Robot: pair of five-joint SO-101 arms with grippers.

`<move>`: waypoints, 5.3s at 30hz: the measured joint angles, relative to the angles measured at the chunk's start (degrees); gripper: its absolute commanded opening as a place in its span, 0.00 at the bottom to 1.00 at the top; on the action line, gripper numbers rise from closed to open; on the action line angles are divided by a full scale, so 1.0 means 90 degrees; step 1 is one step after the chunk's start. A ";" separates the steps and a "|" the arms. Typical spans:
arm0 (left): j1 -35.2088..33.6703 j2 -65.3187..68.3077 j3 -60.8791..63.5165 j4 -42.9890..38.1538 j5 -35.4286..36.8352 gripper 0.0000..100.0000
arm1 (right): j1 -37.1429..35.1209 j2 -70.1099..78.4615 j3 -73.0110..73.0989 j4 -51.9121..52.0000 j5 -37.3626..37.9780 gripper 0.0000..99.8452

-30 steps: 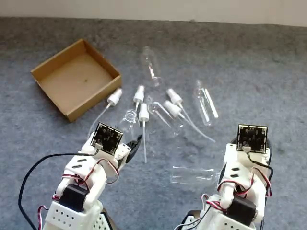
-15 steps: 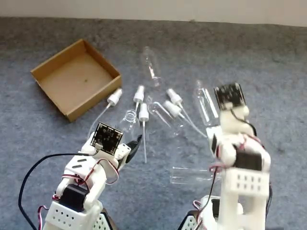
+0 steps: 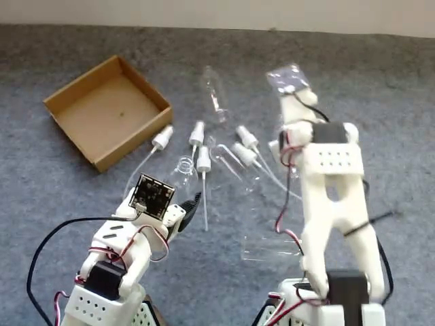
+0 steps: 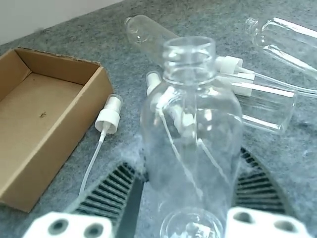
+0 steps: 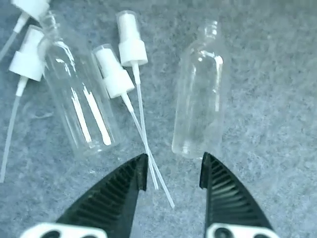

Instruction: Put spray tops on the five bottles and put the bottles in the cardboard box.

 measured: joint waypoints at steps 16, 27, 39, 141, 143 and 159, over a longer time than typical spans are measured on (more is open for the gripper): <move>-0.0479 0.0000 0.0000 0.0000 0.0000 0.15 | -0.0908 0.3878 -0.3175 0.0000 0.1153 0.17; -0.0527 0.0000 0.0000 0.0000 0.0000 0.15 | -0.0918 0.6359 -0.5998 0.0723 0.1153 0.17; -0.0527 0.0000 0.0000 0.0000 0.0000 0.15 | -0.0938 0.7707 -0.7473 0.1153 0.1153 0.14; 0.3204 0.0000 0.0274 -0.0010 0.0000 0.15 | 0.0234 -0.2325 -0.3868 0.2667 -0.3712 0.00; 0.3204 0.0000 0.0274 -0.0010 0.0000 0.15 | 0.0234 -0.2706 -0.3565 0.2657 -0.3712 0.00; 0.3204 0.0000 0.0274 -0.0010 0.0000 0.15 | 0.0234 -0.4991 0.1211 -0.0606 -0.3712 0.00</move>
